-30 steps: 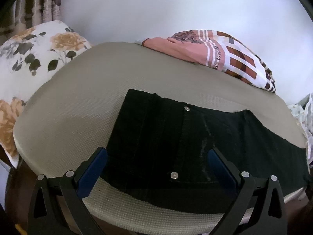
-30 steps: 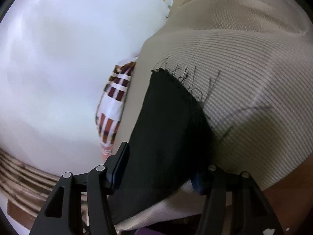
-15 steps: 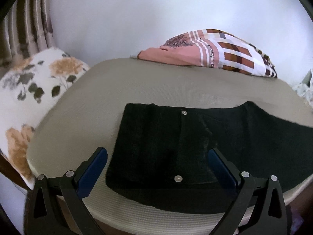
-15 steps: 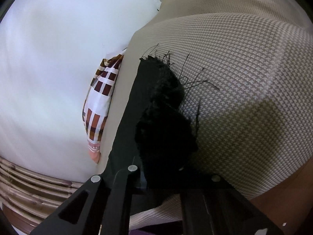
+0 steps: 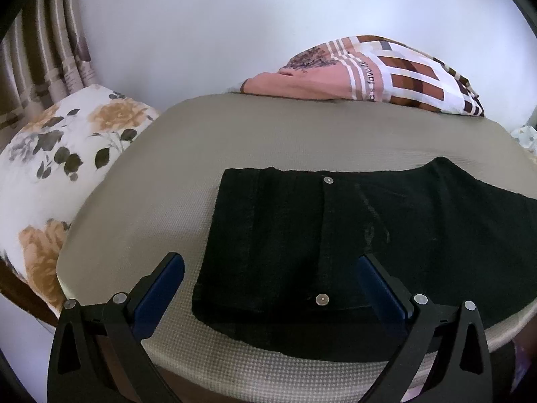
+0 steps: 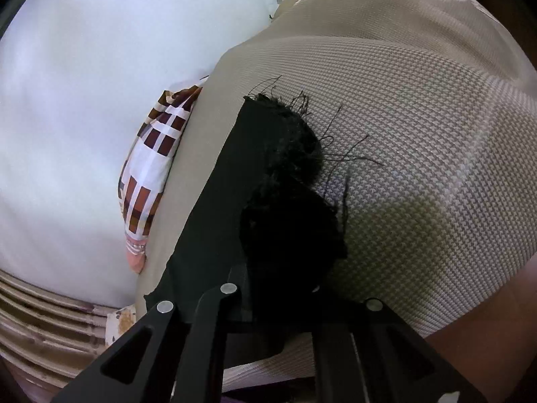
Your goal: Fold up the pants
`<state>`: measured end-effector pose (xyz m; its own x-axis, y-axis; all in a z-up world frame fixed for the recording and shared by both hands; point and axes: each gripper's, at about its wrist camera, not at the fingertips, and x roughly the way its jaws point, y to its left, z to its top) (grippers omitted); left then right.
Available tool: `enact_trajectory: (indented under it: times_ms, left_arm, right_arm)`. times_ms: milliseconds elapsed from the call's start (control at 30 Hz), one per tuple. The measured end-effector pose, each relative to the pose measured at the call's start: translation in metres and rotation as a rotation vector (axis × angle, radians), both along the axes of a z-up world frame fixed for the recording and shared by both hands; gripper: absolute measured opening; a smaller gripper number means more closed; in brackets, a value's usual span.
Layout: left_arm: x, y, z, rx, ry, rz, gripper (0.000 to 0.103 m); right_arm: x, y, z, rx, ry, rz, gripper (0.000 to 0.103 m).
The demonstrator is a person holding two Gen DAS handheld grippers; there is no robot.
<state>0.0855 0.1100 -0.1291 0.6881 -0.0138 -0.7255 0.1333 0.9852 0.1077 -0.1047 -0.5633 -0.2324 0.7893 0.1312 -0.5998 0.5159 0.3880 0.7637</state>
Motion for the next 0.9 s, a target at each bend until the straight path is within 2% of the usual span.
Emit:
enact_trajectory:
  times_ms: [400,667,900]
  left_arm:
    - [0.0,-0.005,-0.006,0.051,0.018,0.005,0.102]
    - [0.0,-0.005,-0.008,0.07,0.027,0.001,0.102]
    - [0.001,-0.006,-0.01,0.089,0.028,0.002,0.102]
  right_arm:
    - [-0.013,-0.004,-0.002,0.063,-0.031,-0.04,0.01]
    - [-0.009,-0.002,0.007,0.047,-0.028,-0.039,0.01]
    - [-0.011,-0.004,-0.002,0.086,-0.044,-0.069,0.009]
